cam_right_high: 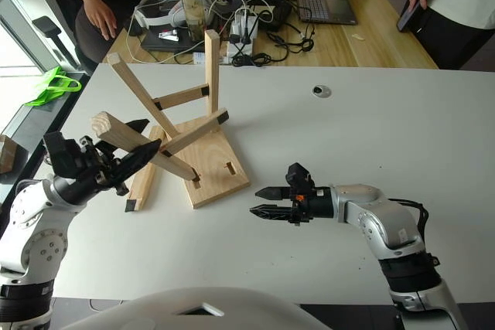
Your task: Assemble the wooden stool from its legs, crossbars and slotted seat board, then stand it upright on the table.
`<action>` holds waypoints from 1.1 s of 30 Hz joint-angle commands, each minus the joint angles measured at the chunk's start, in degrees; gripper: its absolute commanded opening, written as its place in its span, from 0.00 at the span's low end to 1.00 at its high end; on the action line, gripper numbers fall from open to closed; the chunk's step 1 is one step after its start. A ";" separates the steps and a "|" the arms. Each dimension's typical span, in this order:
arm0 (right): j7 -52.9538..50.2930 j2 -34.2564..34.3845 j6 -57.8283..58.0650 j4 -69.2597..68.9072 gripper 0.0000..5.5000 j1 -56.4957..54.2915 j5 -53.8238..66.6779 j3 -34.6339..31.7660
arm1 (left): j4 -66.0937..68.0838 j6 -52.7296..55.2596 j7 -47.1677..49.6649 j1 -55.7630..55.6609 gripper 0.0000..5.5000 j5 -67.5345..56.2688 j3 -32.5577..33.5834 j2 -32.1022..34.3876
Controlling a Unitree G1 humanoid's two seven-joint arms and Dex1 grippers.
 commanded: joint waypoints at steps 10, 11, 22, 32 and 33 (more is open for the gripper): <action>-0.10 -0.65 0.08 -1.00 0.49 0.24 0.26 -0.30 | 2.24 -5.55 -4.99 2.95 0.38 9.25 -2.63 0.54; -0.09 -0.65 0.12 -1.02 0.49 0.24 0.28 -0.26 | 2.45 -6.15 -5.20 2.73 0.38 9.82 -2.98 0.47; 0.14 -0.80 0.40 -0.58 0.49 -0.54 0.19 -0.10 | 2.61 -7.66 -3.69 2.54 0.38 11.64 -4.90 -0.71; -0.45 0.03 -0.13 -0.30 0.49 -0.45 -0.08 0.07 | 8.66 1.03 1.77 -5.21 0.38 10.86 -2.96 0.11; -0.59 0.14 -0.20 -0.38 0.49 -0.26 -0.09 0.04 | 8.24 1.65 1.94 -5.42 0.38 10.62 -2.74 0.28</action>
